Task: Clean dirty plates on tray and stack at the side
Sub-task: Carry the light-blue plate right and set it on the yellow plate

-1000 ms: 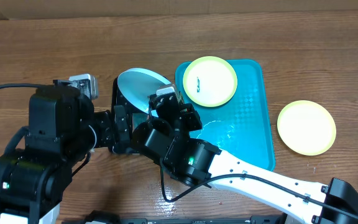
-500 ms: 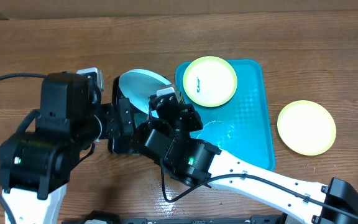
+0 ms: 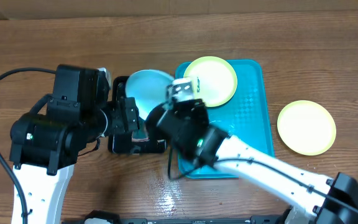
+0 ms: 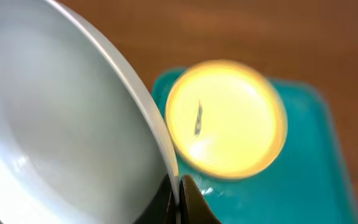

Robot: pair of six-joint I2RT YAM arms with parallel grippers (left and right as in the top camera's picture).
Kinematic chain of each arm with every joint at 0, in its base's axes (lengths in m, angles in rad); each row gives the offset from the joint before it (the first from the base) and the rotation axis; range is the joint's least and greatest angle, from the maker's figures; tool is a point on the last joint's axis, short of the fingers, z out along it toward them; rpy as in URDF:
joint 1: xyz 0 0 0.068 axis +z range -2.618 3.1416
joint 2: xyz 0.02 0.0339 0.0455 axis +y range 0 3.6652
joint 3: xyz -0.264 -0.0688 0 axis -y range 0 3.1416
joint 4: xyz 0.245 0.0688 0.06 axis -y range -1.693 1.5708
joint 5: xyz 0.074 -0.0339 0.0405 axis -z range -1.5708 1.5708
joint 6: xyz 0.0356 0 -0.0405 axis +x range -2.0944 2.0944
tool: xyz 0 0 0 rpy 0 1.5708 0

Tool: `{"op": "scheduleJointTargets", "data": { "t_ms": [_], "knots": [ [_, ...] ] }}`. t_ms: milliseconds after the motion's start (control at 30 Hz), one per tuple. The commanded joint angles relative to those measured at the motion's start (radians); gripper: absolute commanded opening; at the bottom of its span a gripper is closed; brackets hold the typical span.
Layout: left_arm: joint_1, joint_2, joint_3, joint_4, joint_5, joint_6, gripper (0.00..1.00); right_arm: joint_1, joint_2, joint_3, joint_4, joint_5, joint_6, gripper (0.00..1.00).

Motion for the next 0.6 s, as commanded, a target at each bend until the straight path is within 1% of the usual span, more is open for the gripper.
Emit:
{"op": "scheduleJointTargets", "data": {
  "t_ms": [0,100,167,233,300,433,500,567],
  "knots": [
    [-0.002,-0.095,0.029,-0.018,-0.056,0.016,1.0,-0.169,-0.052,0.02,-0.014,-0.488,0.128,0.04],
    [-0.002,-0.188,0.031,-0.028,-0.105,0.02,1.0,-0.32,-0.072,0.02,-0.028,-0.754,0.128,0.04],
    [-0.002,-0.245,0.031,-0.033,-0.119,0.027,1.0,-0.43,-0.087,0.02,-0.049,-0.897,0.128,0.04],
    [-0.002,-0.298,0.031,-0.035,-0.145,0.026,1.0,-0.549,-0.101,0.02,-0.087,-0.996,0.128,0.04],
    [-0.002,-0.336,0.031,-0.035,-0.161,0.027,1.0,-0.641,-0.111,0.02,-0.132,-1.031,0.128,0.04],
    [-0.002,-0.379,0.031,-0.035,-0.172,0.027,1.0,-0.842,-0.123,0.02,-0.274,-1.036,0.126,0.04],
    [-0.002,-0.383,0.031,-0.037,-0.172,0.027,1.0,-0.937,-0.122,0.019,-0.341,-1.028,0.105,0.04],
    [-0.002,-0.381,0.031,-0.04,-0.172,0.027,1.0,-1.034,-0.122,0.018,-0.402,-0.981,0.076,0.04]
  ]
}}
